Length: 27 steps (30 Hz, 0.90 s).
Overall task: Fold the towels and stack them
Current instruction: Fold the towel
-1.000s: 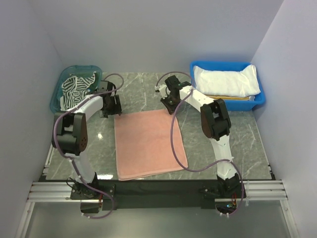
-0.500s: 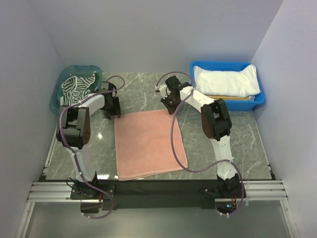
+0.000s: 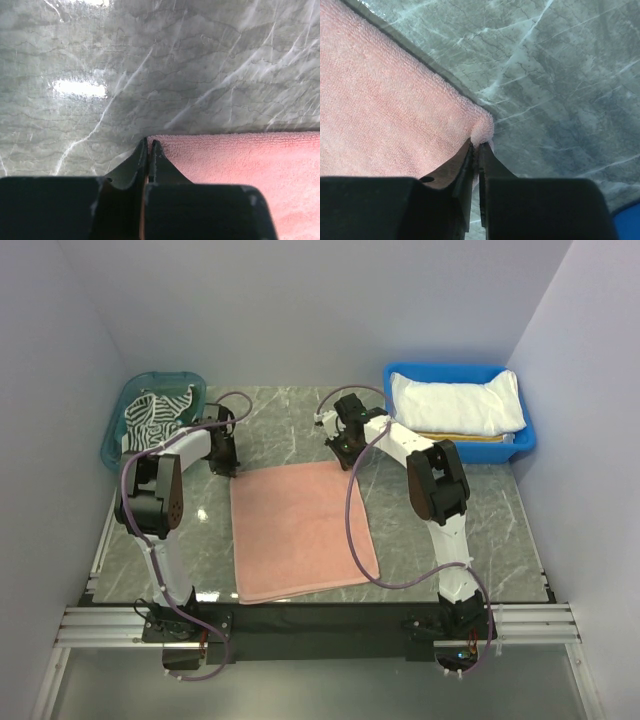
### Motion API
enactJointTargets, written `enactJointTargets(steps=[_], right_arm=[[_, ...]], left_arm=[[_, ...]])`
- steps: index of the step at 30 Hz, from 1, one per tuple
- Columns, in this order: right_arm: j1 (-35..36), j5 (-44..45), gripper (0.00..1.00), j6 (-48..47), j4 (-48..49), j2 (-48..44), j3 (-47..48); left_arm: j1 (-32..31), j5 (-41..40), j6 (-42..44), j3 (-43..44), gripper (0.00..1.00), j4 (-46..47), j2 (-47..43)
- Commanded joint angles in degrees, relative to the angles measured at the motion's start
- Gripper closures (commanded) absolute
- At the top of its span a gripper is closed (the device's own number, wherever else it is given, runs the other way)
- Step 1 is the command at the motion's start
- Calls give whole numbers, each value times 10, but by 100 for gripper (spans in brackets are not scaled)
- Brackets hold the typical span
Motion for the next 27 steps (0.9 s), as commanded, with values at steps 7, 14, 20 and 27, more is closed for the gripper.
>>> enactJointTargets(steps=[7,14,20,27], right_arm=[[-24,75,100,23,50,-23,-19],[-45,93,100,60,119,-53,8],[-63,121,100,81,174,-47,24],[-65,178,100,84,250,-63,15]], left_arm=[[4,-27,12,14,99,-33,22],[3,-74,12,84,99,5,10],[11,-95,0,164,99,16,48],[12,-103,5,222,99,28,57]])
